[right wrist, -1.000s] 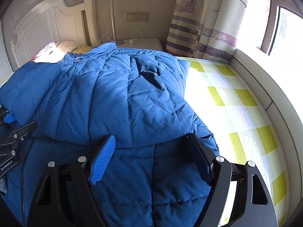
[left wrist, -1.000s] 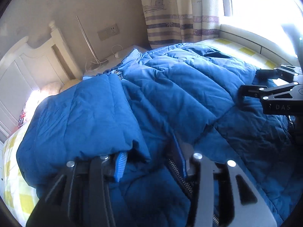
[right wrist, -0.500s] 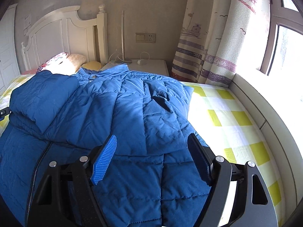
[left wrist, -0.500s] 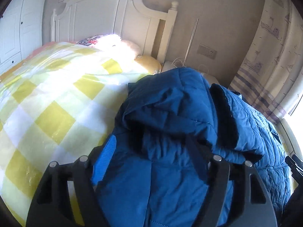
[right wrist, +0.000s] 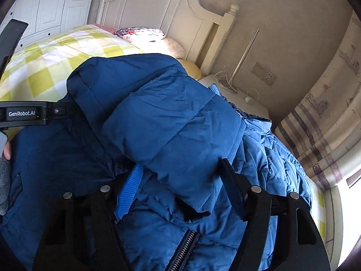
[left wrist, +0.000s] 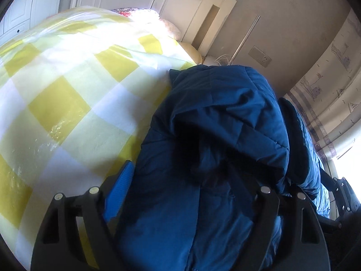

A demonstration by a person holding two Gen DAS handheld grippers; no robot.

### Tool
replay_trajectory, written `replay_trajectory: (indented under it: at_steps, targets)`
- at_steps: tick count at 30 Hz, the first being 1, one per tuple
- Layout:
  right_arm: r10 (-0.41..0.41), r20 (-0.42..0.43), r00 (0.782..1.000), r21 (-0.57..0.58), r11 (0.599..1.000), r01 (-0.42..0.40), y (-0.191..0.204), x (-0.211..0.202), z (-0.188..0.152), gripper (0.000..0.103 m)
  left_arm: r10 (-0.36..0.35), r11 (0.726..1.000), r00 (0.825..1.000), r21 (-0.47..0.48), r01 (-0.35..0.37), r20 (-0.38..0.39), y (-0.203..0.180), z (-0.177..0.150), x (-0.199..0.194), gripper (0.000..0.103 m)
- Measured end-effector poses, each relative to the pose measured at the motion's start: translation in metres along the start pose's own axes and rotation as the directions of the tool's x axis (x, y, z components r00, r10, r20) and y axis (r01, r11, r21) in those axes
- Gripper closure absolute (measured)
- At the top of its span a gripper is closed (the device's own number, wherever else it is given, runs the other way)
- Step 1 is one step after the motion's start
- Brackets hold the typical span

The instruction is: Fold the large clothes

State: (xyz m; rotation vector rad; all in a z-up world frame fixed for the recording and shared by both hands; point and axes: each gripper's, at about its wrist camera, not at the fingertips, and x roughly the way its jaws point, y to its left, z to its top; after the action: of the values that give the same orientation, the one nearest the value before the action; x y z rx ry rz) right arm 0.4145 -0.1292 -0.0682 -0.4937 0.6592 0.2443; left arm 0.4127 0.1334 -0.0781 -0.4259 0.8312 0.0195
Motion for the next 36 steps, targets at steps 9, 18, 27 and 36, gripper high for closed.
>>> replay_trajectory:
  at_steps: [9,18,27,36]
  targets:
    - [0.033,0.271,0.962,0.454,0.877,-0.158,-0.109,-0.074,-0.023,0.078,-0.01,1.0,1.0,-0.007,0.01,0.005,0.0,-0.002,-0.005,0.02]
    - [0.148,0.153,0.977,0.824,0.526,-0.209,-0.198,-0.031,-0.134,0.075,-0.005,1.0,1.0,0.008,0.004,0.02,-0.007,-0.003,-0.007,0.02]
    - [0.214,0.159,0.964,0.817,0.52,-0.251,-0.197,-0.019,-0.128,0.068,-0.005,1.0,1.0,0.003,0.005,0.014,-0.007,-0.003,-0.006,0.02]
    - [0.005,0.297,0.955,0.632,0.749,-0.201,-0.209,-0.104,-0.065,0.086,0.008,1.0,1.0,0.007,-0.009,0.012,-0.009,-0.001,-0.005,0.021]
